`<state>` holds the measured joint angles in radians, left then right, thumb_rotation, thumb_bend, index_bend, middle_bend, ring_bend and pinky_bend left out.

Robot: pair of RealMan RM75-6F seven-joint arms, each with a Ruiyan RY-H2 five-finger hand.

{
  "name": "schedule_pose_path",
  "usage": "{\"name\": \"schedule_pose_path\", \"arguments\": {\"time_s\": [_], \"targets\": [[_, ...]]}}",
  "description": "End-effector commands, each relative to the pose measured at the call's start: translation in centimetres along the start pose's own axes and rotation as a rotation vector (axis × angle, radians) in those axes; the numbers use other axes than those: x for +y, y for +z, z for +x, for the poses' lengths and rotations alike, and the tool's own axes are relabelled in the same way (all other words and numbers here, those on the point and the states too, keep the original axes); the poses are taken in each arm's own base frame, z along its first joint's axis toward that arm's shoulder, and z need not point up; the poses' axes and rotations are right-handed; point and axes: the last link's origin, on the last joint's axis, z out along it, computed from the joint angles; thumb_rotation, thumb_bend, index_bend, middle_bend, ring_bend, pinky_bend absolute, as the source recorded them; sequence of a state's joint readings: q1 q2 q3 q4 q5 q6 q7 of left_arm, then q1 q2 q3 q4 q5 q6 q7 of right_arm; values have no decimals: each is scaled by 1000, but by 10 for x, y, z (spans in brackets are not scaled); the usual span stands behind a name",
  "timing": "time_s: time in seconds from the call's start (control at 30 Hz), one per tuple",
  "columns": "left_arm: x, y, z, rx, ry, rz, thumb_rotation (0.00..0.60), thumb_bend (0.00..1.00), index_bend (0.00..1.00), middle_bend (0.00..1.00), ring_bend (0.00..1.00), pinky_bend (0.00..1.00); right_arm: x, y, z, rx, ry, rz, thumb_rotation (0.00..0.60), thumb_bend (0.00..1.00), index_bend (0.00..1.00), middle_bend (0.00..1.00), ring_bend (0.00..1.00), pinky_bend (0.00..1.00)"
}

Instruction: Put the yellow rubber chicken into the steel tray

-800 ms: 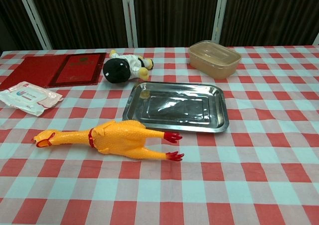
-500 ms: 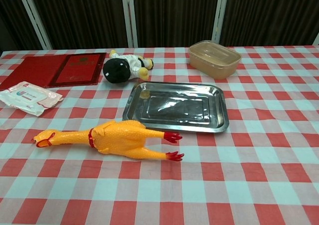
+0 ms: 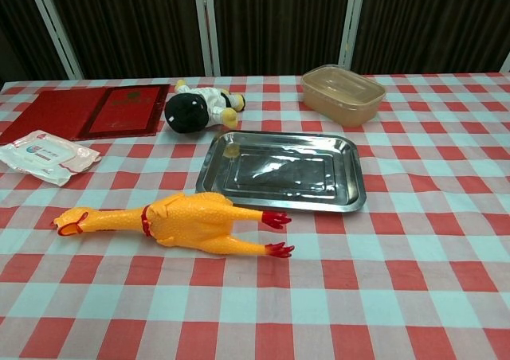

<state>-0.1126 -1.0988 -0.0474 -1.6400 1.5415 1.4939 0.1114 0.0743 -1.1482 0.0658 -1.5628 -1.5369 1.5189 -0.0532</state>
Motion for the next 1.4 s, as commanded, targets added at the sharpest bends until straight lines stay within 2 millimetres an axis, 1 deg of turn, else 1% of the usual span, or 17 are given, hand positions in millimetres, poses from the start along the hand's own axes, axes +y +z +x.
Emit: {"name": "schedule_pose_path", "arguments": {"time_s": [0.03, 0.17, 0.27, 0.33, 0.47, 0.57, 0.67, 0.73, 0.87, 0.97, 1.2, 1.3, 1.4], "targets": [[3, 7, 0, -7, -7, -21, 600, 14, 84, 160, 97, 97, 0, 0, 0, 2, 1, 0, 600, 296, 151, 229, 219, 255], [15, 24, -2, -28, -8, -82, 600, 41, 127, 192, 128, 121, 0, 0, -1, -5, 2, 5, 600, 296, 151, 229, 219, 255], [32, 40, -5, -53, -18, -158, 600, 62, 157, 220, 172, 160, -2, 1, -1, -6, 5, 13, 600, 296, 151, 229, 219, 255], [46, 52, -11, -90, -44, -221, 600, 65, 174, 239, 190, 187, -2, 0, -2, -8, 9, 16, 600, 296, 151, 229, 219, 255], [67, 68, -24, -162, -31, -308, 600, 66, 184, 249, 199, 187, -3, 0, -3, -12, 12, 18, 600, 296, 151, 229, 219, 255], [89, 79, -38, -212, -24, -369, 600, 66, 189, 252, 200, 187, -3, 0, -4, -16, 12, 18, 600, 296, 151, 229, 219, 255], [103, 85, -47, -250, -29, -406, 600, 66, 189, 252, 201, 187, -2, -1, -4, -17, 11, 18, 600, 296, 151, 229, 219, 255], [117, 92, -58, -295, -29, -436, 600, 66, 193, 258, 208, 192, -2, -2, -4, -18, 12, 15, 600, 295, 151, 229, 219, 255], [133, 102, -76, -370, -32, -450, 600, 66, 203, 267, 219, 234, 0, -5, -4, -21, 15, 11, 600, 296, 151, 229, 219, 255], [144, 109, -89, -418, -57, -446, 600, 66, 204, 269, 221, 235, 2, -7, -4, -23, 16, 4, 600, 296, 151, 229, 219, 255], [161, 120, -110, -457, -31, -448, 600, 69, 202, 270, 225, 236, 4, -10, -6, -31, 13, -1, 600, 296, 151, 229, 219, 255], [171, 125, -115, -457, -48, -442, 600, 102, 224, 289, 244, 243, 4, -10, -6, -29, 15, 0, 600, 295, 151, 229, 219, 255], [178, 126, -120, -461, -53, -445, 600, 142, 242, 306, 261, 273, 5, -10, -6, -28, 15, -5, 600, 296, 154, 229, 219, 255]]}}
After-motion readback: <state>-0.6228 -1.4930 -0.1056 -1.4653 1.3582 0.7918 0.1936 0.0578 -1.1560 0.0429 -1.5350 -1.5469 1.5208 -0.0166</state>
